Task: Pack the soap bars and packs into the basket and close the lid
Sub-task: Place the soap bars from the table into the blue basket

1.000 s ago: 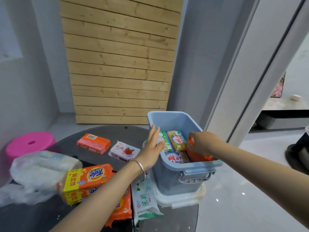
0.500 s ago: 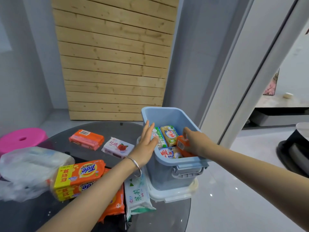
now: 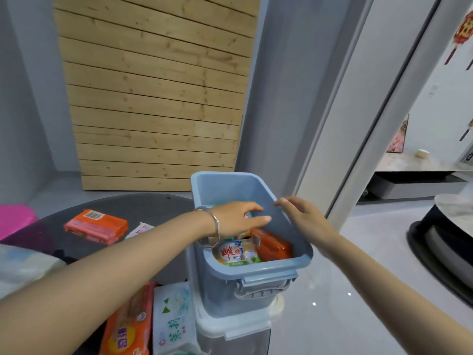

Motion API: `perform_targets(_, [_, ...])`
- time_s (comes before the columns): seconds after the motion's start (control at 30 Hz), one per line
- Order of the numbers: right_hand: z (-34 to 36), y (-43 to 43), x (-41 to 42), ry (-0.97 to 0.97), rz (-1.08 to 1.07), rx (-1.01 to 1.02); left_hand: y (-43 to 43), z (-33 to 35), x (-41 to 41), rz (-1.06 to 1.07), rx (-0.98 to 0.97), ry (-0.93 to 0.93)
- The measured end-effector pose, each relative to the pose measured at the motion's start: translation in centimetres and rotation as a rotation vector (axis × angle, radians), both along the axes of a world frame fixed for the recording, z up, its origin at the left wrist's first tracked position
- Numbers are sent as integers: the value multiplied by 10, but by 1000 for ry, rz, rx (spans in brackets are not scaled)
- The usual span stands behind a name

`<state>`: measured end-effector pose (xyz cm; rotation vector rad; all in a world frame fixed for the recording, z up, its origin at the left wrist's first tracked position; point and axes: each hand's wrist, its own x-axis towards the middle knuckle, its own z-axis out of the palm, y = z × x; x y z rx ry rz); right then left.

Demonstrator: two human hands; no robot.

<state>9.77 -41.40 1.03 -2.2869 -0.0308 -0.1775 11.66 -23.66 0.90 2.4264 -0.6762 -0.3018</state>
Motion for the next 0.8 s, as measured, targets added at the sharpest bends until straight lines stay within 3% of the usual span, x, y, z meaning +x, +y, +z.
perform_targets(0.13, [-21,5,-5,-48,-38,211,-27,-16,19,-127,251,162])
perform_targets(0.37, [-27,-6,-1,-28,-75,421,-46,-33,41,-37,330,225])
perform_targets(0.57, [-32,-9,1,-29,-99,457,-53,-42,52,13,204,280])
perform_targets(0.8, [-35,-8,2,30,-98,477,-49,-34,52,-50,200,354])
